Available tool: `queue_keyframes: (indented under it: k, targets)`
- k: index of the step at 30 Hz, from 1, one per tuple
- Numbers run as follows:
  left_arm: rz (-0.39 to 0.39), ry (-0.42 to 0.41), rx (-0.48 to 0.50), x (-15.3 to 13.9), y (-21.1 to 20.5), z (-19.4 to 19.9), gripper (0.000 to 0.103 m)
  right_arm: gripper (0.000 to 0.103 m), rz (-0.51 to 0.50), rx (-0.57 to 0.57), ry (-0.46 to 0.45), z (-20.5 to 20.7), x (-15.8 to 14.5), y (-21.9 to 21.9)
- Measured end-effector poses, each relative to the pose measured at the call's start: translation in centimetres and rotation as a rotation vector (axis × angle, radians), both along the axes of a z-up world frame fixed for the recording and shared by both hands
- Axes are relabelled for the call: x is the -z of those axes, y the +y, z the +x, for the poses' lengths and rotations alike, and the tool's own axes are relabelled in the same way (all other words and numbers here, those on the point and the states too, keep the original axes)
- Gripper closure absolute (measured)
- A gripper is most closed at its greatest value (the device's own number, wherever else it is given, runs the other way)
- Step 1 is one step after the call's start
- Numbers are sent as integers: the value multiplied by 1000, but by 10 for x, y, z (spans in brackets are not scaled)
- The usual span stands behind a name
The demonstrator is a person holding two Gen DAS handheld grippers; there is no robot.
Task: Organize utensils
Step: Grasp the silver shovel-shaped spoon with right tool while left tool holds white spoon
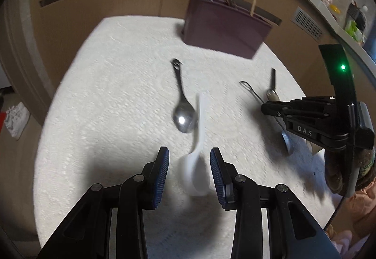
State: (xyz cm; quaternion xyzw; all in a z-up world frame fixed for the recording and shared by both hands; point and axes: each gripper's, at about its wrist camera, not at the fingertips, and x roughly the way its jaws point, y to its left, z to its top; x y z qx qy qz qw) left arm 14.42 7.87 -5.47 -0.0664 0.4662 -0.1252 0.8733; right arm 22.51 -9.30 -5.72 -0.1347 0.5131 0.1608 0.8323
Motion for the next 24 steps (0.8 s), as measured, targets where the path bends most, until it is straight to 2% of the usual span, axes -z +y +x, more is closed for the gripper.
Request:
queue_keyframes:
  k: [3, 7, 11, 13, 15, 18, 21, 24]
  targets:
    - [21, 23, 56, -4, -10, 4, 65, 97, -5, -2, 6, -11, 0, -11]
    - [109, 33, 148, -9, -33, 20, 65, 96, 6, -9, 2, -18, 0, -20]
    - [172, 90, 162, 3, -42, 47, 67, 96, 54, -5, 5, -18, -1, -27]
    - [186, 90, 165, 7, -45, 56, 75, 96, 66, -9, 0, -19, 0, -30]
    - [212, 86, 180, 8, -51, 61, 92, 94, 74, -7, -6, -18, 0, -30]
    - [242, 61, 178, 11, -58, 66, 93, 94, 79, -1, -14, -11, 2, -26]
    - [198, 36, 162, 6, -56, 63, 93, 95, 37, -15, -44, -6, 3, -16]
    - [113, -8, 114, -8, -41, 52, 93, 97, 13, -14, -63, -11, 2, -12]
